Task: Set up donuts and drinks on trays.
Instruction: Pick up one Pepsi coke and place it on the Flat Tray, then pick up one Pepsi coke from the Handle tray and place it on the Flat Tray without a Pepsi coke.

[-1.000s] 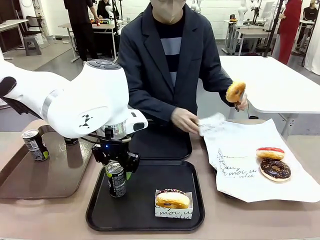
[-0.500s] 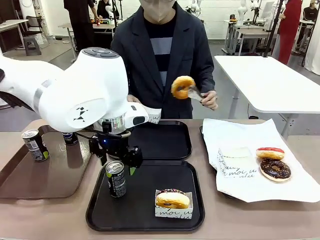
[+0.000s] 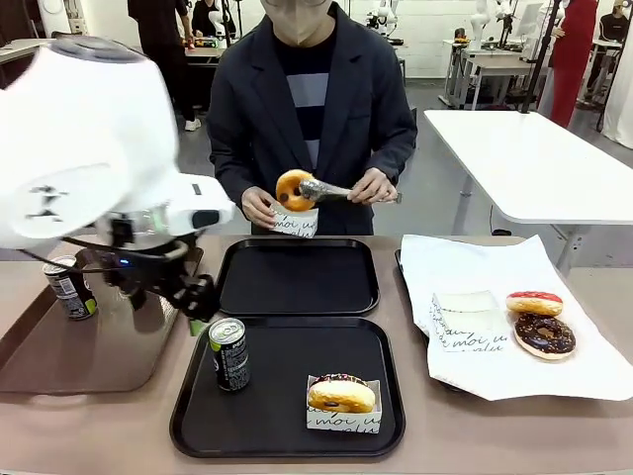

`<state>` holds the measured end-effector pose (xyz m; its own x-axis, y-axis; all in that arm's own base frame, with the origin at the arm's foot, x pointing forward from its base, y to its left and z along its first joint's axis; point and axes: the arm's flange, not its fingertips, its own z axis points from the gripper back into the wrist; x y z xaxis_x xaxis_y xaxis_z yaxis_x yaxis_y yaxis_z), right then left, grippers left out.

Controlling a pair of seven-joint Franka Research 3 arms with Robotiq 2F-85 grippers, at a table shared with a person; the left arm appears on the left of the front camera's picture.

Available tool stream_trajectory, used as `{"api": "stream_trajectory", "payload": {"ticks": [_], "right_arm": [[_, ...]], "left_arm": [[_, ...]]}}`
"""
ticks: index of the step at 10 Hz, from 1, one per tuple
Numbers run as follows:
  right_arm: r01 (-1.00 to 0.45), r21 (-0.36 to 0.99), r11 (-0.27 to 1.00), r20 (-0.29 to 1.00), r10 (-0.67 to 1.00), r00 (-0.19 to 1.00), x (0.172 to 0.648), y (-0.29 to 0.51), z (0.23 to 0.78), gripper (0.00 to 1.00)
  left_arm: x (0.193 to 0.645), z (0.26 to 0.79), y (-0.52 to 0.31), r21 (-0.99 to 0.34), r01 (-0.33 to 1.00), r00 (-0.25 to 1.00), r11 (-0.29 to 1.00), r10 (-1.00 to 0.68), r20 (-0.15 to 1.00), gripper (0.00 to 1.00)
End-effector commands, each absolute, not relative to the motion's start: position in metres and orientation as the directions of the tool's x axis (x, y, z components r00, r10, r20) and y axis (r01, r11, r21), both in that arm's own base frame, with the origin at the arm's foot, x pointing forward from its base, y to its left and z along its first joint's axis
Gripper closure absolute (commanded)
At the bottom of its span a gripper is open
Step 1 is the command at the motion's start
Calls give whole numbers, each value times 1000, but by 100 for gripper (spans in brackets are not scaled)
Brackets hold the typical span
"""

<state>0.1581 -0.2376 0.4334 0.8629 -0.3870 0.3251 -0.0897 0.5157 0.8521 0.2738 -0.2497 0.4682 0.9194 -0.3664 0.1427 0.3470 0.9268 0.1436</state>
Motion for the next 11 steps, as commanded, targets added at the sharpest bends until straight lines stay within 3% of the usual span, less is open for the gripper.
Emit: {"api": "stream_trajectory", "payload": {"ticks": [1,4,11], "right_arm": [[-116,859,499,344,-395,852,161,-239,436,0],[-116,859,499,344,-395,852,161,-239,436,0],[-116,859,499,344,-395,852,161,-239,436,0]], "left_arm": [[259,476,-213,111,341,918,934,-356,175,0],[271,480,-175,82,257,948,963,-268,170,0],[264,483,-199,120,297,931,947,-316,182,0]]}}
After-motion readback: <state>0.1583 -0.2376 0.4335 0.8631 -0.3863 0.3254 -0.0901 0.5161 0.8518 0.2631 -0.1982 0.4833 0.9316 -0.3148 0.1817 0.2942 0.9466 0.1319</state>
